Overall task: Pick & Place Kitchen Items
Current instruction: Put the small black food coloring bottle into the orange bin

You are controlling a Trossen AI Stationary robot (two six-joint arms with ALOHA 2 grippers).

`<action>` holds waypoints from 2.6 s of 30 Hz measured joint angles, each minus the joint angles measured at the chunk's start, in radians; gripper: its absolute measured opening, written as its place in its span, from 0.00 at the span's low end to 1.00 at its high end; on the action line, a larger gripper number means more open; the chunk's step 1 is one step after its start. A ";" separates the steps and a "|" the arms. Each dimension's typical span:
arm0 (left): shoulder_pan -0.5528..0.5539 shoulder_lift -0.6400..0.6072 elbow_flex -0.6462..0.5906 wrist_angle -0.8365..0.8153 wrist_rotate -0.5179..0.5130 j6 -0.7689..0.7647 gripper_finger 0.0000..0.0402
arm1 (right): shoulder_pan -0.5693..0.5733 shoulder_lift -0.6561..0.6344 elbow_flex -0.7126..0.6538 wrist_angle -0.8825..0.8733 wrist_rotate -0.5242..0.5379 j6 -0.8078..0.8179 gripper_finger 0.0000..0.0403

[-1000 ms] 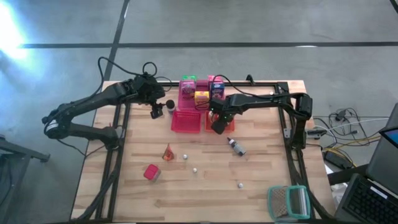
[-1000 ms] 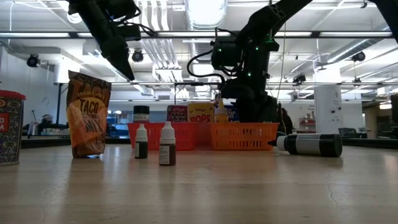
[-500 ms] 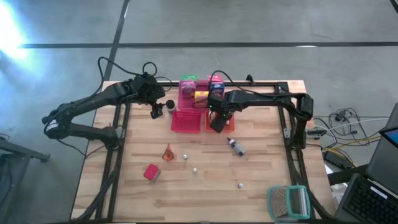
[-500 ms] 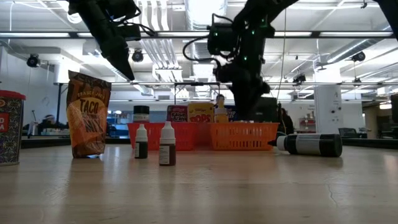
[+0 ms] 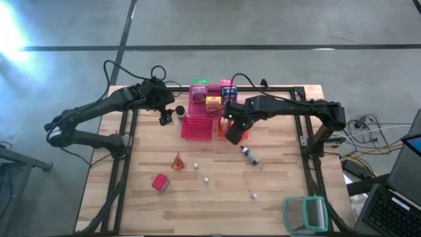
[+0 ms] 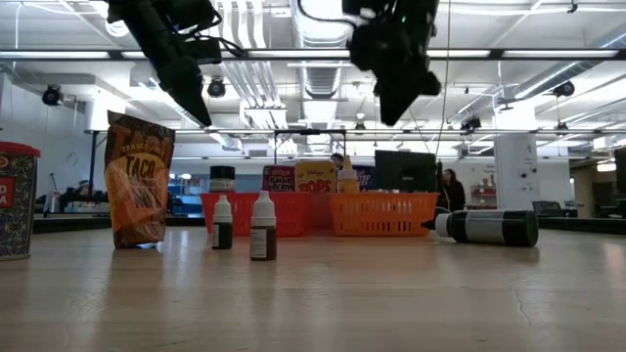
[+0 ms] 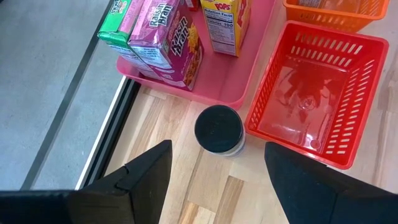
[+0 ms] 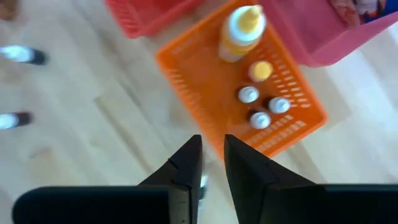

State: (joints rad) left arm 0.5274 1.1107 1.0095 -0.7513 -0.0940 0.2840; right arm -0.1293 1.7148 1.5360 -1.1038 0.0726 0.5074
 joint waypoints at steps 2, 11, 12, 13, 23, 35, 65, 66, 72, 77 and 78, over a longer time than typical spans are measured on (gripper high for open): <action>0.000 0.000 0.000 0.000 0.000 0.000 0.65 | 0.033 -0.020 0.000 0.001 0.000 0.028 0.13; 0.000 0.000 0.000 0.000 0.000 0.000 0.65 | 0.226 -0.059 -0.001 0.010 0.007 0.179 0.04; 0.000 0.000 0.000 0.000 0.000 0.000 0.65 | 0.248 -0.059 -0.001 0.010 0.006 0.194 0.04; 0.000 0.000 0.000 0.000 0.000 0.000 0.65 | 0.271 -0.059 -0.001 0.010 0.007 0.211 0.03; 0.000 0.000 0.000 0.000 0.000 0.000 0.65 | 0.473 -0.055 -0.001 0.007 0.010 0.484 0.02; 0.000 0.000 0.000 0.000 0.000 0.000 0.65 | 0.640 -0.034 -0.012 -0.067 -0.018 0.806 0.02; 0.000 0.000 0.000 0.000 0.000 0.000 0.65 | 0.797 0.118 -0.107 0.091 -0.038 1.153 0.34; 0.000 0.000 0.000 0.000 0.000 0.000 0.65 | 0.797 0.118 -0.106 0.091 -0.038 1.153 0.36; 0.000 0.000 0.000 0.000 0.000 0.000 0.65 | 0.798 0.118 -0.113 0.089 0.059 1.189 0.42; 0.000 0.000 0.000 0.000 0.000 0.000 0.65 | 0.796 0.122 -0.122 0.090 0.071 1.191 0.43; 0.000 0.000 0.000 0.000 0.000 0.000 0.65 | 0.796 0.122 -0.126 0.091 0.063 1.200 0.43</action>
State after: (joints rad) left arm 0.5274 1.1107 1.0096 -0.7509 -0.0940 0.2840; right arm 0.6666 1.8366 1.4097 -1.0131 0.1354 1.7073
